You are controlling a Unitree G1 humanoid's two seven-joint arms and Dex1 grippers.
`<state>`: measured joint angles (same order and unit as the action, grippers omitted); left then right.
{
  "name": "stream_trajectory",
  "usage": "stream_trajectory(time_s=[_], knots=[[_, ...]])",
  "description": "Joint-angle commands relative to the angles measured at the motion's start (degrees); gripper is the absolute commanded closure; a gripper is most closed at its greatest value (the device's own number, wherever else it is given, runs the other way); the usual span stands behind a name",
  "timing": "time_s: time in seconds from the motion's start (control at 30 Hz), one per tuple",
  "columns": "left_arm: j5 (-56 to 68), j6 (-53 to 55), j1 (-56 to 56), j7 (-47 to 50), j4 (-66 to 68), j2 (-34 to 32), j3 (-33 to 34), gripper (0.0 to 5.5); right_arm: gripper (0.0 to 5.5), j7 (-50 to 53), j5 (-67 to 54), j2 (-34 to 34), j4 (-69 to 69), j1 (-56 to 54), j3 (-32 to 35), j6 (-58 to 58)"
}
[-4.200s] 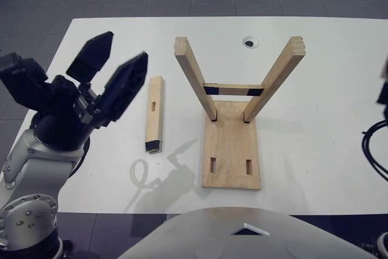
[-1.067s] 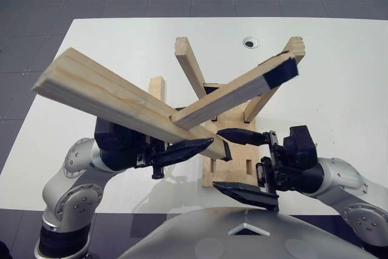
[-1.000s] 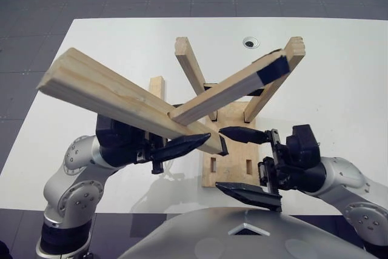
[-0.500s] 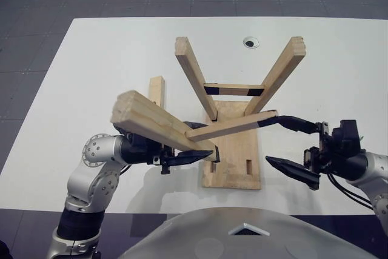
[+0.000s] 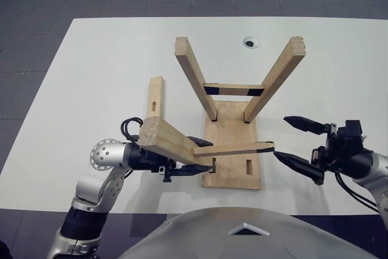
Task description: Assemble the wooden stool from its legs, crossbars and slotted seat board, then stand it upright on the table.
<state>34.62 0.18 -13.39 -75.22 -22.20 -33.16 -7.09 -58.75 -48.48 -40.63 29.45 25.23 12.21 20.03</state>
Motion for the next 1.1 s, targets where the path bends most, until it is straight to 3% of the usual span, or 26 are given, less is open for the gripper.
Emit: stream_trajectory(time_s=[0.03,0.37,1.1], knots=[[-1.5,-2.2,1.2,-1.0,2.8,-0.1,-0.1,3.44,0.0,0.7,0.8,0.4,0.2,-0.9,0.4,0.4],[-3.2,-5.5,0.2,-0.1,5.0,2.6,-2.7,3.44,0.0,1.2,1.5,0.6,0.4,-2.0,-0.4,0.8],[-10.9,-13.2,0.7,0.8,13.0,0.7,-5.2,3.44,0.0,2.2,0.9,1.4,1.2,-2.3,2.2,0.9]])
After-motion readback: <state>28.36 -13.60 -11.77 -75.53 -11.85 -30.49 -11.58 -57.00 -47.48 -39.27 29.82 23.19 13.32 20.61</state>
